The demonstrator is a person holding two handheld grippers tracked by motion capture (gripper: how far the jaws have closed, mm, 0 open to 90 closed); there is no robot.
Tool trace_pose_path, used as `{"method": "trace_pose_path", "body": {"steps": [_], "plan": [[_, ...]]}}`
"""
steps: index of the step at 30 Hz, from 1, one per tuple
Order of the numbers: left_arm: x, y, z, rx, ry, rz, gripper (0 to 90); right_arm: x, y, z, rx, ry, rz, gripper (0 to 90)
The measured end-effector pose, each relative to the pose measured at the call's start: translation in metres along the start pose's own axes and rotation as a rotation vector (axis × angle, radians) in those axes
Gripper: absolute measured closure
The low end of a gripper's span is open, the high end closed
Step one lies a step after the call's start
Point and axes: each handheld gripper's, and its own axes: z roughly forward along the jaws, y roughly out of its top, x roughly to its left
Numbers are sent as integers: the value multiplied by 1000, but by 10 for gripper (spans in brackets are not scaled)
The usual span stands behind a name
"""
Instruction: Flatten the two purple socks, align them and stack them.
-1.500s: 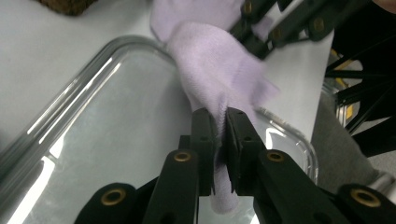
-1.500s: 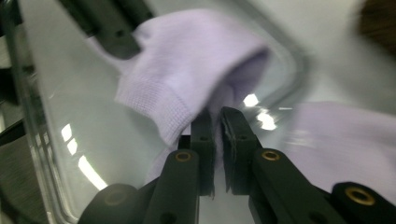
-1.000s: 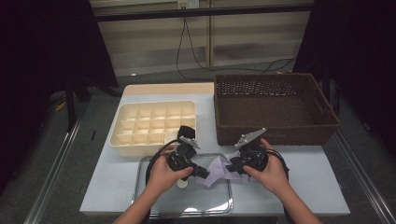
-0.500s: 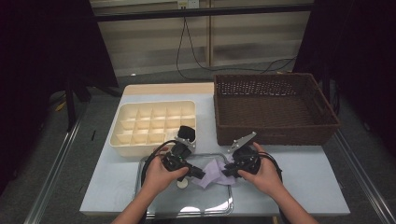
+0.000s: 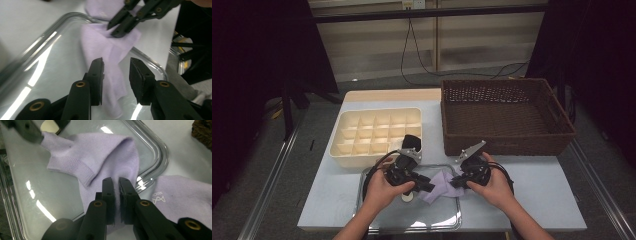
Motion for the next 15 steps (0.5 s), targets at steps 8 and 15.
{"method": "trace_pose_path", "body": {"steps": [8, 15], "plan": [[0, -3, 31, 48, 25, 46, 597, 2, -1, 0, 0, -2, 0, 851], [-9, -3, 31, 94, 141, 153, 708, 3, -2, 0, -3, -4, -2, 854]]}}
